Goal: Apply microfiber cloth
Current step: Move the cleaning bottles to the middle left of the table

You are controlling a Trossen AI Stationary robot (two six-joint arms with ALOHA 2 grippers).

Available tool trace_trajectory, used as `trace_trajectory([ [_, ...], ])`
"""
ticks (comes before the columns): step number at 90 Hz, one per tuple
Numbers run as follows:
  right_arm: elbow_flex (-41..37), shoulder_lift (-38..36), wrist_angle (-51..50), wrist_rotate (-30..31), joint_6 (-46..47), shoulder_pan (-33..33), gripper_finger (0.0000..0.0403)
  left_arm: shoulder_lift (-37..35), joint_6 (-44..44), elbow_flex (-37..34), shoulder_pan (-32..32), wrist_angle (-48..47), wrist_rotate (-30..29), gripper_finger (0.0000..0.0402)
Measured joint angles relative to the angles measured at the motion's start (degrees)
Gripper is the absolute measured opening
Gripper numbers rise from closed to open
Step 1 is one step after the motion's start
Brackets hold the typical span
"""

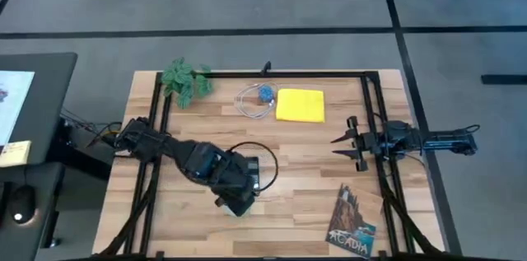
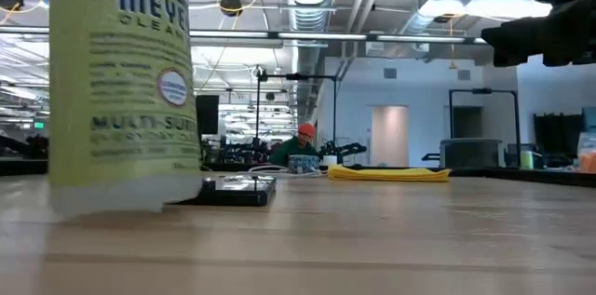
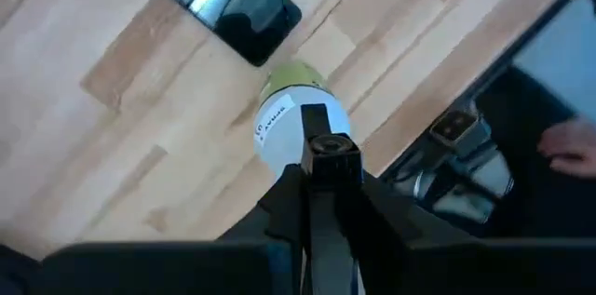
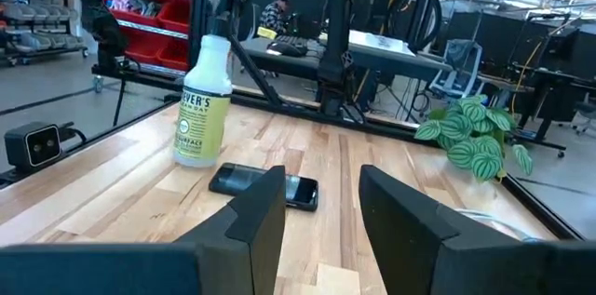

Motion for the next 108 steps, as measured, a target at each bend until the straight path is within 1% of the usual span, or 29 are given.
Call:
trace_trajectory([
  [7,0.01,-0.01,0.02,0.0,0.0,0.0,0.0127,-1.26,1.78,-1.13,0.15,0.38,1.93,0.0039],
  [16,-0.01,-0.01,0.0,0.0,0.0,0.0,0.0127,-2.61,1.3,-3.03,-0.17,0.0,4.88,0.0039],
  [33,-0.01,0.01,0.0,0.0,0.0,0.0,0.0127,-3.11,3.94,-3.37,-4.09,0.33,11.78,0.0039],
  [39,0.01,0.01,0.0,0.0,0.0,0.0,0.0127,-3.33,3.6,-3.32,-5.44,0.32,13.3,0.0039],
  [44,0.01,-0.01,0.0,0.0,0.0,0.0,0.0127,-3.34,3.37,-3.28,-6.41,0.29,13.29,0.0039],
  [49,-0.01,-0.01,0.0,0.0,0.0,0.0,0.0127,-3.34,3.64,-3.35,-7.42,0.22,12.34,0.0039],
  [57,0.0,0.0,0.0,0.0,0.0,0.0,0.0127,-3.39,6.12,-4.48,-8.52,0.16,8.4,0.0039],
  [70,-0.01,0.01,0.0,0.0,0.0,-0.02,0.0127,-5.58,9.68,-8.75,-8.26,0.6,3.59,0.0039],
  [76,-0.01,-0.01,0.0,0.0,0.0,0.0,0.0127,-8.33,9.85,-11.25,-7.49,0.21,1.42,0.0039],
  [85,0.01,-0.01,0.0,0.0,0.0,-0.02,0.0127,-13.76,9.09,-14.55,-6.75,-0.01,-4.32,0.0039],
  [95,-0.01,-0.01,0.0,0.0,0.0,0.0,0.0127,-21.32,5.62,-19.17,-5.99,0.2,-9.29,0.0039],
  [101,-0.01,0.01,0.0,0.0,0.0,0.0,0.0127,-25.01,3.29,-22.36,-5.06,0.2,-9.94,0.0039],
  [108,-0.01,-0.01,0.0,0.0,0.0,0.0,0.0127,-27.74,3.33,-25.67,-3.48,0.1,-8.52,0.0039],
])
